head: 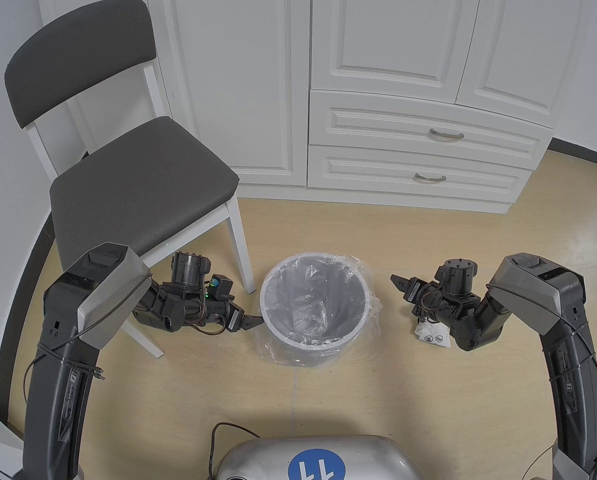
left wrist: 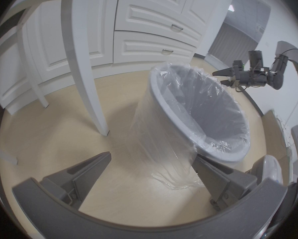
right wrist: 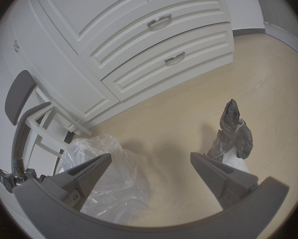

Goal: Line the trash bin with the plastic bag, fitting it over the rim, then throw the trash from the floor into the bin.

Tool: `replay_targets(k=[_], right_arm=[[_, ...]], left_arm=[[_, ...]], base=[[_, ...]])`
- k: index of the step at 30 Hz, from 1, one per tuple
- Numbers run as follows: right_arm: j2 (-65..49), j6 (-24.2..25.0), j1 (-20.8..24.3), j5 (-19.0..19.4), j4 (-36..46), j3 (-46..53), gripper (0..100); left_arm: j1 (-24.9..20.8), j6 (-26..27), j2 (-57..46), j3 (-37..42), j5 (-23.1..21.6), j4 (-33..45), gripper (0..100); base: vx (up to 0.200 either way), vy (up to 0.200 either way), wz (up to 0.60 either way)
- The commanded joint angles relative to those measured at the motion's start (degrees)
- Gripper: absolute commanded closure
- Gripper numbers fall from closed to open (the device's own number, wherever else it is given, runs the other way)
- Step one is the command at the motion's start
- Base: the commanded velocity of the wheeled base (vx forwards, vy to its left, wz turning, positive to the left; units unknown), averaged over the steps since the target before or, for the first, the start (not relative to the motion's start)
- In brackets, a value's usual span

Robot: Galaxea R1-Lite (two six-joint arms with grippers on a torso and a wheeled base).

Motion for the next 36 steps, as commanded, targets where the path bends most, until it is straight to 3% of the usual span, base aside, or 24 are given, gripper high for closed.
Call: replay_targets(k=[1,11,24,36], right_arm=[[2.01,0.60,-0.74,-0.14,-0.17,-1.56,0],[2.98,0.68,-1.09,-0.22,-0.17,-2.79,0],[4.39,0.51,-1.27,-0.31,-0.44,-3.93,0],[4.47,0.60,-1.27,-0.31,-0.44,-4.02,0]], left_arm=[[2.44,2.04,5.02,-4.98,-3.70,1.73,0],[2.62,2.39,7.13,-7.27,-4.40,2.52,0],[1.03,1.95,17.94,-25.20,-4.32,5.69,0],[1.21,2.21,16.88,-26.34,-4.05,7.79,0]], base=[[0.000,0.000,0.00],[0.000,0.000,0.00],[0.000,0.000,0.00],[0.000,0.000,0.00]])
